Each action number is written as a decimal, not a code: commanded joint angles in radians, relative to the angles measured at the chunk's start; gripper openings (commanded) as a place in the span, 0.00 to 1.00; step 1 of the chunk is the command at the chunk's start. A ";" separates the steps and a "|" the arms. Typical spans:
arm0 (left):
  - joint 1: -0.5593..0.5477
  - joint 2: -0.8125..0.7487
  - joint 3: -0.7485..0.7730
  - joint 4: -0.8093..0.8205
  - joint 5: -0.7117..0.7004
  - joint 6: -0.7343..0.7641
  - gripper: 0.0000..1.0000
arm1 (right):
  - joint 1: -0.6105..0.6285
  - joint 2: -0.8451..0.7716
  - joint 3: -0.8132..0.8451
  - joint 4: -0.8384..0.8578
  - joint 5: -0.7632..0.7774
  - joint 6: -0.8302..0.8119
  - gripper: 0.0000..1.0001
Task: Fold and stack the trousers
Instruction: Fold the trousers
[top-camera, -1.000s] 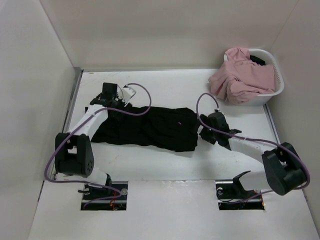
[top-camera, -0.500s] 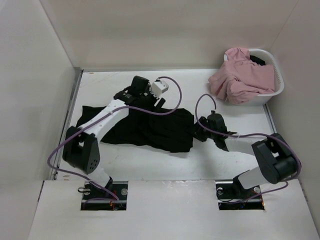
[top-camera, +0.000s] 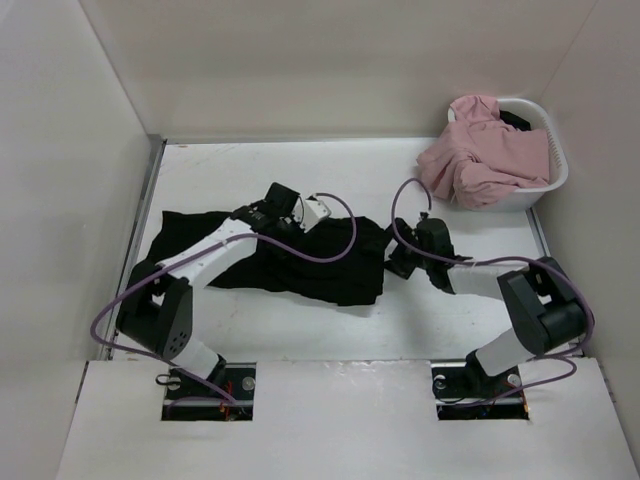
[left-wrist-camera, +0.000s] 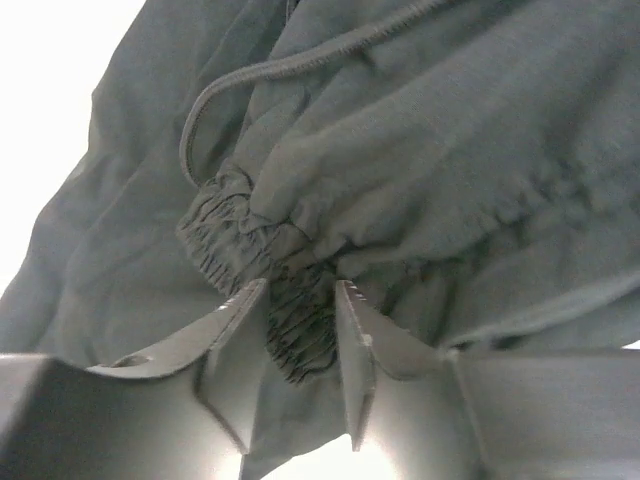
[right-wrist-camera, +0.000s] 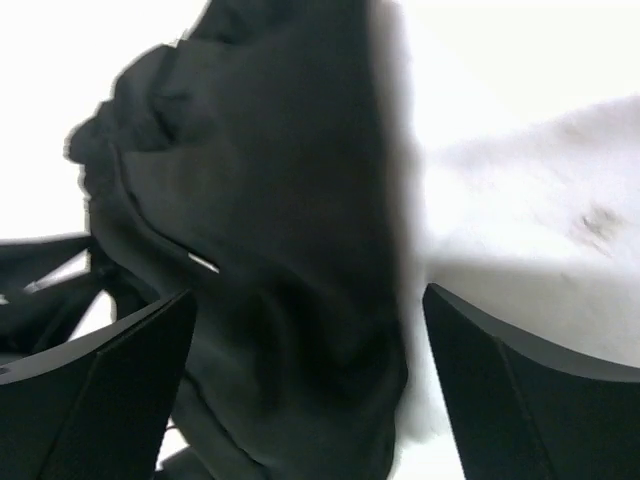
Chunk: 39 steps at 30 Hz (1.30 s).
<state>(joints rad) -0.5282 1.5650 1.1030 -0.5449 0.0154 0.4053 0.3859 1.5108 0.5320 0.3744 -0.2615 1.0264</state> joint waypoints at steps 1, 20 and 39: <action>-0.025 -0.112 -0.028 -0.001 -0.057 0.049 0.27 | 0.006 0.074 0.031 0.015 -0.016 0.001 1.00; 0.200 -0.365 -0.031 -0.084 -0.015 0.076 0.68 | -0.069 -0.139 0.245 -0.355 -0.055 -0.135 0.00; 0.346 0.042 -0.035 0.181 0.035 -0.075 0.68 | 0.188 0.135 1.210 -1.255 0.358 -0.600 0.02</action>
<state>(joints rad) -0.1631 1.5875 1.0195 -0.4622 -0.0143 0.3901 0.5152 1.5620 1.6527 -0.8227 0.0555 0.4484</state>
